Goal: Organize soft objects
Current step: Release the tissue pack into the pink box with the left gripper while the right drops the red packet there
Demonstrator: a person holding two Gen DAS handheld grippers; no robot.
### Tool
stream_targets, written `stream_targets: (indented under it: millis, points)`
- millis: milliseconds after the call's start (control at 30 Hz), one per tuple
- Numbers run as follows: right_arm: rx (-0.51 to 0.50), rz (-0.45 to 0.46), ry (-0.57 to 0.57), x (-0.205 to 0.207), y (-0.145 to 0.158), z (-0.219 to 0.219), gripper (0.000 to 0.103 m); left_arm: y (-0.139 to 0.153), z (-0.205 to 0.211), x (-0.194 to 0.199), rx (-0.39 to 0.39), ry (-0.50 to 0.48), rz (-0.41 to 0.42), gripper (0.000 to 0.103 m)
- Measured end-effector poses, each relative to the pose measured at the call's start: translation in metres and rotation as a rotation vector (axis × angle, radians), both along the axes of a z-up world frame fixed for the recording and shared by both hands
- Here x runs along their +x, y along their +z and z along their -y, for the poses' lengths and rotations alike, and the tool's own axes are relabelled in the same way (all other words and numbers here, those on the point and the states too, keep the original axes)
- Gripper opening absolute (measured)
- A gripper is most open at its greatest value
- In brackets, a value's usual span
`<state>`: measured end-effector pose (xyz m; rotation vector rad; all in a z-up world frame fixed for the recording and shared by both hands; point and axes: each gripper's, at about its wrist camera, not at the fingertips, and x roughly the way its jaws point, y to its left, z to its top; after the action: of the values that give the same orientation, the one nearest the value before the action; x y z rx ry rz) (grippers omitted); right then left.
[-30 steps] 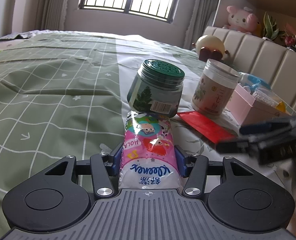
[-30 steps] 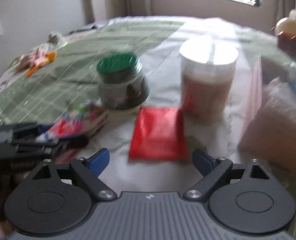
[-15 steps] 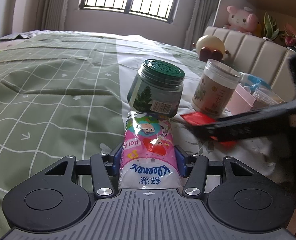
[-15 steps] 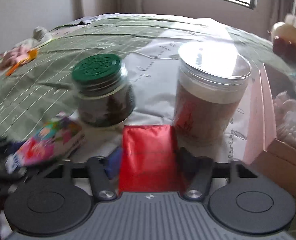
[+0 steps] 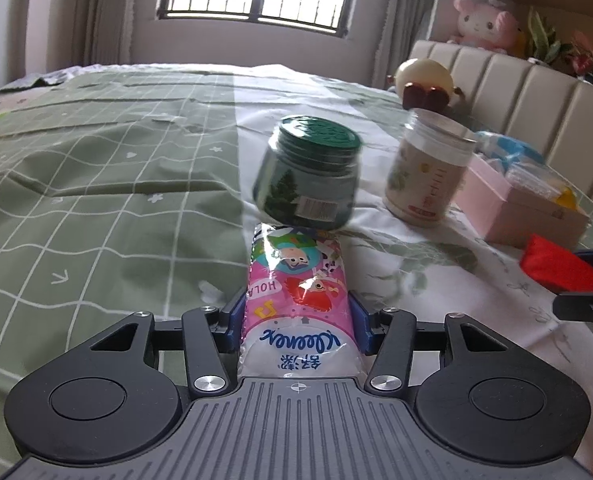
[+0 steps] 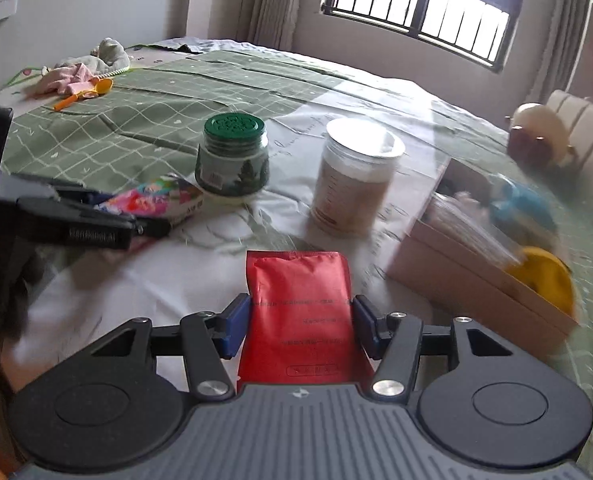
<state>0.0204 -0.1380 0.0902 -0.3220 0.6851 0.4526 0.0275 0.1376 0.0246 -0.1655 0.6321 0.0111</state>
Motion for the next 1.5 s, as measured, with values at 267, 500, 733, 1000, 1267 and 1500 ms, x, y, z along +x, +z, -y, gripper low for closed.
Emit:
stream_targets:
  millis: [267, 500, 733, 1000, 1267, 1500]
  points:
    - [0.020, 0.063, -0.088, -0.031, 0.023, 0.075, 0.055, 0.041, 0.058, -0.014, -0.095, -0.292, 0.037, 0.053]
    - [0.166, 0.196, -0.214, 0.031, 0.085, 0.142, 0.055, 0.129, 0.134, 0.076, -0.075, -0.464, 0.178, 0.053]
    - [0.311, 0.066, -0.366, 0.167, 0.091, 0.185, 0.055, 0.112, 0.178, 0.212, -0.184, -0.379, 0.030, 0.056]
    - [0.440, -0.238, -0.458, 0.275, 0.012, 0.207, 0.055, 0.066, 0.182, 0.248, -0.129, -0.375, -0.103, 0.058]
    - [0.503, -0.311, -0.418, 0.264, 0.001, 0.213, 0.067, 0.097, 0.181, 0.227, -0.064, -0.379, 0.002, 0.049]
    - [0.467, -0.175, -0.434, 0.256, 0.024, 0.206, 0.071, 0.073, 0.197, 0.230, -0.054, -0.436, -0.101, 0.028]
